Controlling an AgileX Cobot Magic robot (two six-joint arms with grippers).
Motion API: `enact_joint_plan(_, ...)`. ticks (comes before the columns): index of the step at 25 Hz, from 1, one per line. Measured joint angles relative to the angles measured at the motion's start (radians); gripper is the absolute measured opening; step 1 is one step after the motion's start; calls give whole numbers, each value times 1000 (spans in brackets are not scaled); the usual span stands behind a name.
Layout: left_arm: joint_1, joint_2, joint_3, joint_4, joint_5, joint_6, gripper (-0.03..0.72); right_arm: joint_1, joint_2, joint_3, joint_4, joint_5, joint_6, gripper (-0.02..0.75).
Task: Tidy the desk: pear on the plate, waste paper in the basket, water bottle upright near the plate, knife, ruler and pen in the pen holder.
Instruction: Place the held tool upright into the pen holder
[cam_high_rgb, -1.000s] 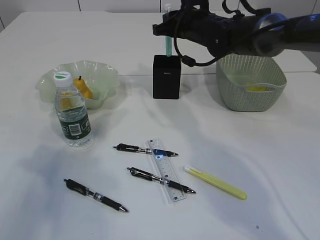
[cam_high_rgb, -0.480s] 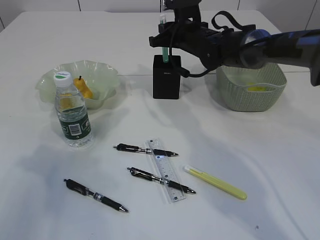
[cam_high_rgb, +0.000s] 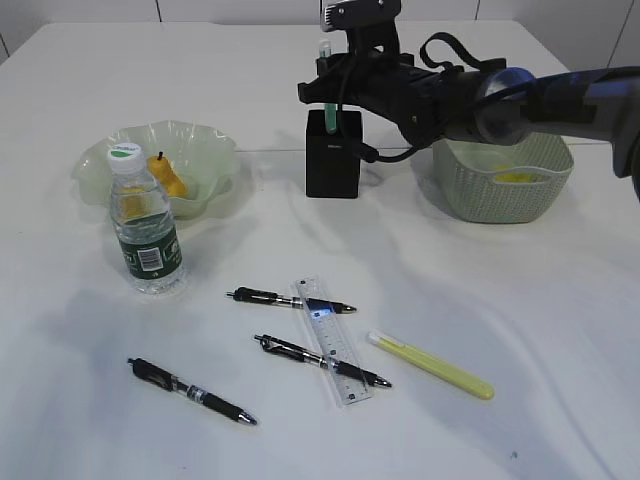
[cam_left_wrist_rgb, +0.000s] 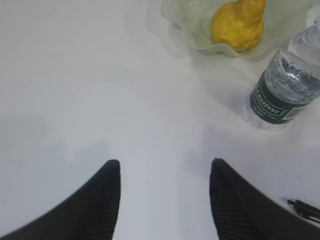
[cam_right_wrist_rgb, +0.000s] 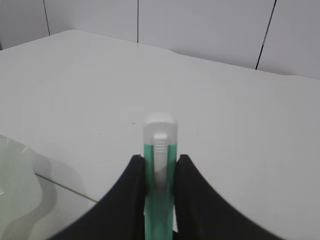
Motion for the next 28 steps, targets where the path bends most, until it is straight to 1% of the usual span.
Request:
enact_joint_plan(18, 0, 0, 0, 0, 0, 0, 402, 0, 50, -4, -1, 11, 15, 150)
enact_joint_plan(28, 0, 0, 0, 0, 0, 0, 402, 0, 59, -47, -1, 51, 17, 221)
